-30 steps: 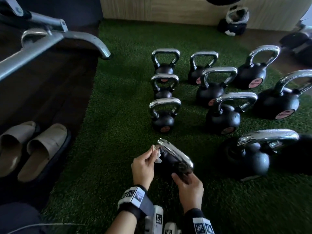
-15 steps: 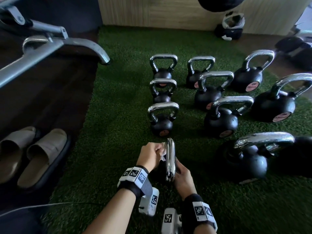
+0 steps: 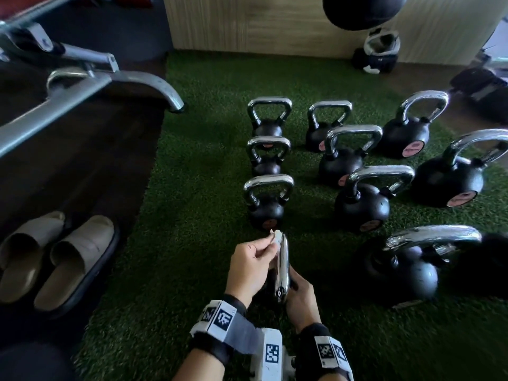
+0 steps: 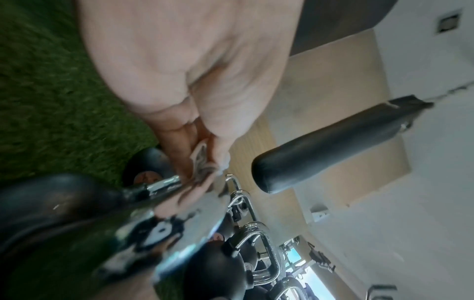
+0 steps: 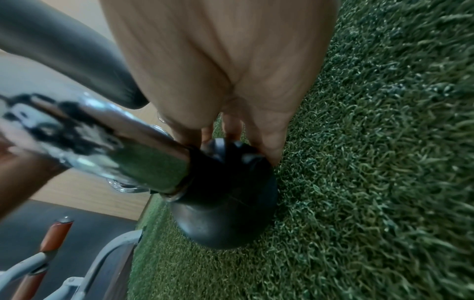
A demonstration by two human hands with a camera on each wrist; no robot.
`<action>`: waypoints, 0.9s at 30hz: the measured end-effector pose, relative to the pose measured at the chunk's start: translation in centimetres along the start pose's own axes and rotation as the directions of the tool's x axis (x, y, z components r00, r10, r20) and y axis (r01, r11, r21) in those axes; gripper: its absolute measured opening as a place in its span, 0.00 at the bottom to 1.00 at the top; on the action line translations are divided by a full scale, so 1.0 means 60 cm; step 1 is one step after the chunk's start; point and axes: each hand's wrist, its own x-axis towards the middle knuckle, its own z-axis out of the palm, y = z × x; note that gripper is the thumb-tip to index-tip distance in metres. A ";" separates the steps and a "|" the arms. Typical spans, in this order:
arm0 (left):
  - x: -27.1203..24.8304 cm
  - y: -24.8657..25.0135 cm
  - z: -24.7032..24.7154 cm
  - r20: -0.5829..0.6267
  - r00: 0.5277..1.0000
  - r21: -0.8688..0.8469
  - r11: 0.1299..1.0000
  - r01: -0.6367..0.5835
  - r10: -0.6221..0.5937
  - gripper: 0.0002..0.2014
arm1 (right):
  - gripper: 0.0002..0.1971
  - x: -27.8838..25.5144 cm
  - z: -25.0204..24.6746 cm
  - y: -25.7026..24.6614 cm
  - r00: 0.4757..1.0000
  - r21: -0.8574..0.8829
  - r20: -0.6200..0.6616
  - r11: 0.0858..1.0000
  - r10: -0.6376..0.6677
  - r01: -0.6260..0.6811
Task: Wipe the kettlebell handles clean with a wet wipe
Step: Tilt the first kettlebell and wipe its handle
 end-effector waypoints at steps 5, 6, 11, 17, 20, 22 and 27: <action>-0.007 0.009 -0.006 0.002 0.999 -0.004 0.999 0.047 -0.047 0.15 | 0.31 0.009 0.001 0.007 1.000 0.017 0.002 1.000 0.004 -0.004; -0.019 0.008 -0.012 0.030 0.997 -0.042 0.997 0.068 -0.067 0.14 | 0.30 0.008 0.002 0.010 1.000 0.026 -0.001 1.000 0.009 -0.009; -0.072 -0.010 -0.047 0.225 0.970 -0.090 0.990 0.110 -0.087 0.12 | 0.27 0.009 0.009 0.021 0.999 0.051 -0.029 0.999 -0.017 0.018; -0.087 -0.033 -0.063 0.242 0.970 0.028 0.999 -0.034 0.026 0.16 | 0.26 0.005 0.005 0.018 1.000 0.052 -0.003 0.998 -0.025 0.025; -0.086 -0.032 -0.072 0.265 0.962 0.095 0.991 -0.096 0.068 0.17 | 0.25 0.000 0.002 0.009 0.999 0.059 0.014 0.998 -0.031 0.030; -0.086 -0.038 -0.073 0.258 0.963 0.118 0.986 -0.117 0.083 0.17 | 0.23 -0.008 0.000 -0.002 0.999 0.046 0.020 0.998 -0.047 0.046; -0.109 -0.072 -0.065 0.282 0.954 0.173 0.973 -0.152 0.099 0.10 | 0.22 -0.029 -0.007 -0.024 0.997 0.065 -0.010 0.995 -0.081 0.081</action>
